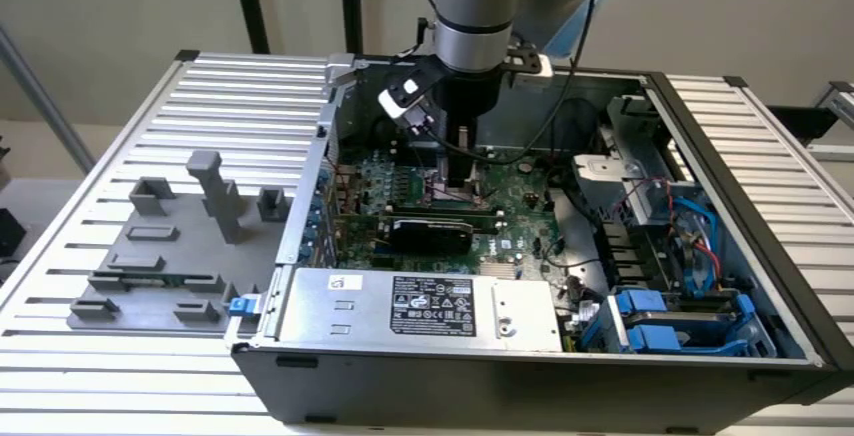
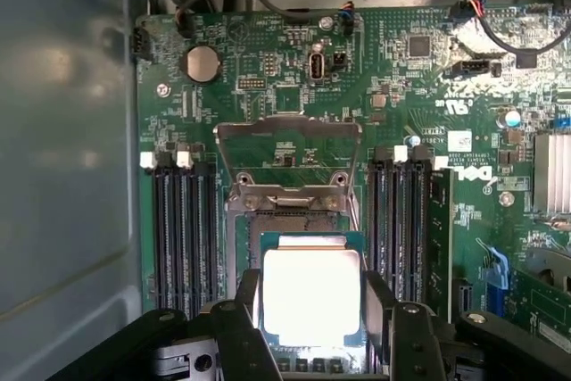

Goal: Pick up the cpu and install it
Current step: 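Place the cpu into insertion slot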

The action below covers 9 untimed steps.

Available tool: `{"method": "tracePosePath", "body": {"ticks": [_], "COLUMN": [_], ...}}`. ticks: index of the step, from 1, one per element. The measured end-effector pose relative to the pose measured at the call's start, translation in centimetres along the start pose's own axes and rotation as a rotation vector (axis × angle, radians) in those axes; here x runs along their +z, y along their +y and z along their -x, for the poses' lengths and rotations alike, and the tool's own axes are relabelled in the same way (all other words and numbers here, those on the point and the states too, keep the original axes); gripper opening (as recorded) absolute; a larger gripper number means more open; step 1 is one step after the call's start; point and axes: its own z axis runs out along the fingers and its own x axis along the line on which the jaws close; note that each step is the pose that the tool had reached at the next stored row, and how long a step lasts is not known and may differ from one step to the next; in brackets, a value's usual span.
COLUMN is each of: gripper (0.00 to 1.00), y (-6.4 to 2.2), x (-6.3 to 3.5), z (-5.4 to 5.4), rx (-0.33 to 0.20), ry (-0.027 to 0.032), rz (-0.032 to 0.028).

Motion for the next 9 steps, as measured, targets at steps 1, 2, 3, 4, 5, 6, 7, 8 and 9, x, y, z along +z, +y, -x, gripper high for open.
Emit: {"method": "tracePosePath", "body": {"ticks": [1,2,3,4,5,6,7,8,9], "gripper": [0.55,0.55,0.55,0.55,0.55,0.55,0.55,0.55,0.55], "y": [0.00,0.00,-0.01,-0.01,-0.02,-0.02,-0.03,-0.04,-0.05], "x": [0.03,0.05,0.08,0.10,0.13,0.15,0.19,0.23,0.28], "z": [0.00,-0.02,-0.05,-0.08,-0.13,-0.19,-0.28,-0.38,-0.47], "rx": [0.006,0.008,0.009,0.009,0.008,0.007,0.005,0.002,-0.002], "ry": [-0.0005,-0.0008,-0.0010,-0.0010,-0.0015,-0.0022,-0.0034,-0.0057,-0.0093], "rz": [0.0003,0.0004,0.0004,0.0005,0.0005,0.0005,0.0005,0.0005,0.0005]}}
